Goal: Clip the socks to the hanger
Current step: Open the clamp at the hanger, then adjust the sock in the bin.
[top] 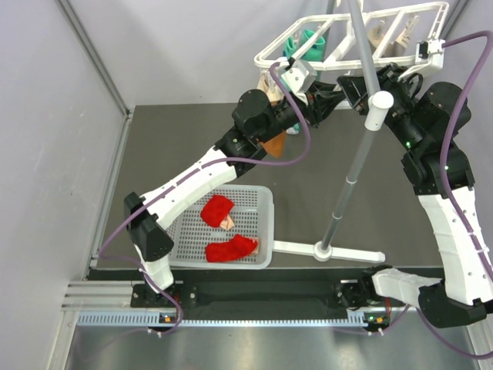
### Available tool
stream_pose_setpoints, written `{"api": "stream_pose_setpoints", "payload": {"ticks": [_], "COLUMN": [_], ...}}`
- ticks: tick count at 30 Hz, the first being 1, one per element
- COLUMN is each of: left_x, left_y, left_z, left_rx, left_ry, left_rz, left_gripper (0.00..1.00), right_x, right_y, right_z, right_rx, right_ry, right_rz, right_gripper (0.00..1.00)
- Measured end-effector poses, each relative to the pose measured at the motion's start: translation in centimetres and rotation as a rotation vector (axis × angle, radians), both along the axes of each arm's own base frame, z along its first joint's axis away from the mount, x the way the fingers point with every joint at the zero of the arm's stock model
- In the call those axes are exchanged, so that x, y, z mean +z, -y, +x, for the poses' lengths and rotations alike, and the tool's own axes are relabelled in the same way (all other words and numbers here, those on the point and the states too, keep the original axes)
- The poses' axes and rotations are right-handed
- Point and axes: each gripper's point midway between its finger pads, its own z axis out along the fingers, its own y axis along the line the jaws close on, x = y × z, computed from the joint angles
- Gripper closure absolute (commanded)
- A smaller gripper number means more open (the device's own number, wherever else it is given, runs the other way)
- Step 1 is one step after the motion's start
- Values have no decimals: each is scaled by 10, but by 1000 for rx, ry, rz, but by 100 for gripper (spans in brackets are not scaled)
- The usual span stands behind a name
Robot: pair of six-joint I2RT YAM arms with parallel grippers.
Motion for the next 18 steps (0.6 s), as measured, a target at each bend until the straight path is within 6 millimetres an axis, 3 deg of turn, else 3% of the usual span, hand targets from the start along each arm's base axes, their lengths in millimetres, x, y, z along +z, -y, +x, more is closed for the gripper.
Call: {"api": "stream_pose_setpoints", "payload": {"ticks": [1,2,3,5,6,7,9,13,18], "left_x": [0,-1,-1,-2,-3,-5,-14,-38,-60], "left_y": [0,0,0,0,0,0,-3,-15,-59], "left_z": [0,1,1,2,3,4,3,4,-5], "left_rx": [4,6,9,16,22,30,42,87,176], "left_ry": [2,3,3,2,3,7,-14,-77,-186], "left_rz": [2,4,7,11,13,17,27,66,112], "left_gripper": [100,100,92,70,42,31,26,27,28], "right_x": [0,-1,-2,-3,-3,-4,-5,-6,-6], "right_y": [0,0,1,1,1,2,3,5,6], "right_z": [0,1,1,2,3,4,6,7,8], "right_rx": [0,-3,-7,-12,-13,-17,-28,-44,-48], "right_ry": [-3,-7,-10,-19,-23,-27,-33,-38,-36], "right_rz": [2,1,2,0,-1,-2,-3,-3,-2], "right_gripper": [98,100,100,100,100,100,100,100,100]}}
